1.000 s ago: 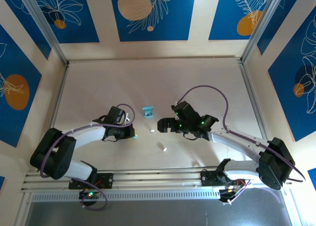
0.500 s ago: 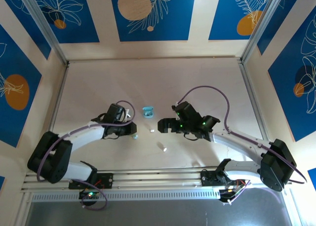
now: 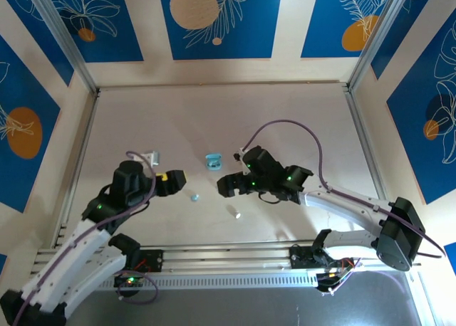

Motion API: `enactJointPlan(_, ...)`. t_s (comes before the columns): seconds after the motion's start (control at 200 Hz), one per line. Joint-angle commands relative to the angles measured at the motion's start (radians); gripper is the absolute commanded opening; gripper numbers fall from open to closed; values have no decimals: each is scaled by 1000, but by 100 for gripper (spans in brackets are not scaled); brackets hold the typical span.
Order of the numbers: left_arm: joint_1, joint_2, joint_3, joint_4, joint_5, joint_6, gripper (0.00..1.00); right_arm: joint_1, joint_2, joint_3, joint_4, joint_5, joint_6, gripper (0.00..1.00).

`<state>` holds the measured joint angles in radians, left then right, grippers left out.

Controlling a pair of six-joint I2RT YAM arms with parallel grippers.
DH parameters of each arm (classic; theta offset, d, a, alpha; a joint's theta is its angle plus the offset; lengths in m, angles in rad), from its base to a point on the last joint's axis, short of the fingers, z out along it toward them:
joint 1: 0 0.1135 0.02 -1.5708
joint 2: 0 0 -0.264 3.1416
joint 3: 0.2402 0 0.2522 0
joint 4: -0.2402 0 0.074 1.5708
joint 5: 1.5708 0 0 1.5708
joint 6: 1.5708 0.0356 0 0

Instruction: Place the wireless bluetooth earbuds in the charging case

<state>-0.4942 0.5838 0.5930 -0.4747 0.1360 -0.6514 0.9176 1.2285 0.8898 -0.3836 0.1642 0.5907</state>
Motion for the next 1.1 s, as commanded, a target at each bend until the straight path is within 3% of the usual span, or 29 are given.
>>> enactJointPlan(0.0,-5,-109,18,-200,-38,-44,100,37,47,61,-20,-20,-55,91)
enactJointPlan(0.185,-4,-235,83,-363,-118,-46,100,103,167,177,-67,-5,-118,76)
enactJointPlan(0.265,-4,-238,85,-361,-123,-44,100,124,240,241,-100,1,-150,69)
enactJointPlan(0.435,-4,-254,92,-370,-202,-53,100,163,432,402,-219,44,-247,46)
enactJointPlan(0.695,-4,-303,164,-410,-345,-18,100,214,674,612,-347,138,-400,43)
enactJointPlan(1.096,-4,-299,284,-510,-344,37,100,249,867,804,-444,212,-513,34)
